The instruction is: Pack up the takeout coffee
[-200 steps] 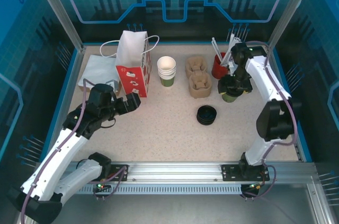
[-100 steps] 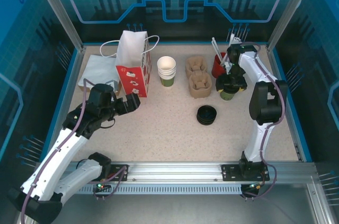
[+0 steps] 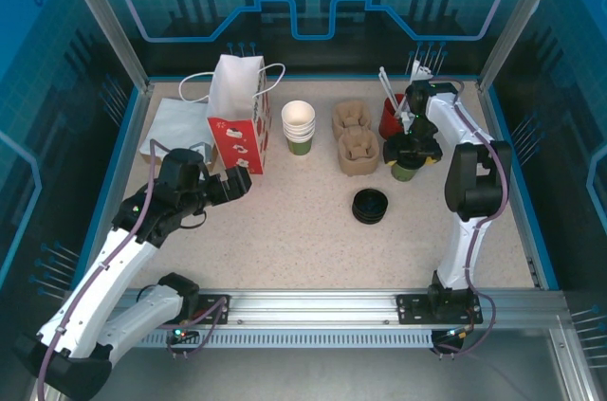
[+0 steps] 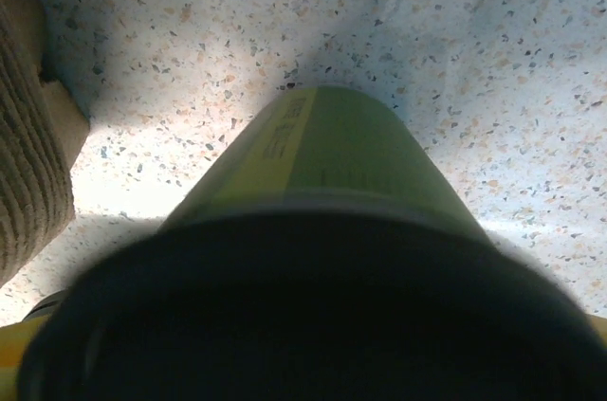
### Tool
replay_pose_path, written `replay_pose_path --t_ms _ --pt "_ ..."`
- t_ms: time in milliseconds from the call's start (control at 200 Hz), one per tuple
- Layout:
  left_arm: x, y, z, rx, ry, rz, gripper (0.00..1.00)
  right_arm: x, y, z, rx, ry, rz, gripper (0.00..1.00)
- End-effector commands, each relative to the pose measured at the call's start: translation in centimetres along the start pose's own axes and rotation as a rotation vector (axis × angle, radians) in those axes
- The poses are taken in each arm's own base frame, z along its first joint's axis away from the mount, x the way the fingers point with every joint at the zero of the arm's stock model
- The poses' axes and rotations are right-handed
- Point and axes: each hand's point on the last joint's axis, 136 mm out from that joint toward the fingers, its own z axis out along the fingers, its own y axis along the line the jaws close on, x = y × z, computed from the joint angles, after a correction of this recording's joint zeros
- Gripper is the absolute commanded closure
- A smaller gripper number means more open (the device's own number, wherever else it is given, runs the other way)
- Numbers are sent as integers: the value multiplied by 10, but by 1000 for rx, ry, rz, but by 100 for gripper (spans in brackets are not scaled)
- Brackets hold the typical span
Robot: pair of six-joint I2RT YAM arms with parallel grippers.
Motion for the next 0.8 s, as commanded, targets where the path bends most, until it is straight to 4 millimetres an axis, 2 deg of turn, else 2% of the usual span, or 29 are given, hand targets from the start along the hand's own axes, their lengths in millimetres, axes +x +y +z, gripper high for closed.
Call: replay_pose_path --t_ms 0,185,385,630,795 --pt "-5 0 -7 -6 -12 11 1 4 -3 -4 -11 -1 10 1" --pt "-5 0 -9 -8 -14 10 1 7 -5 -15 3 -12 13 0" --pt "-12 3 -18 -27 -49 -25 1 14 -9 -40 30 -44 11 0" --pt "-25 -13 -33 28 -79 -5 1 29 -7 -91 25 -171 14 0" --pt "-42 -17 -49 1 -118 10 1 45 18 -138 -59 -376 -23 0"
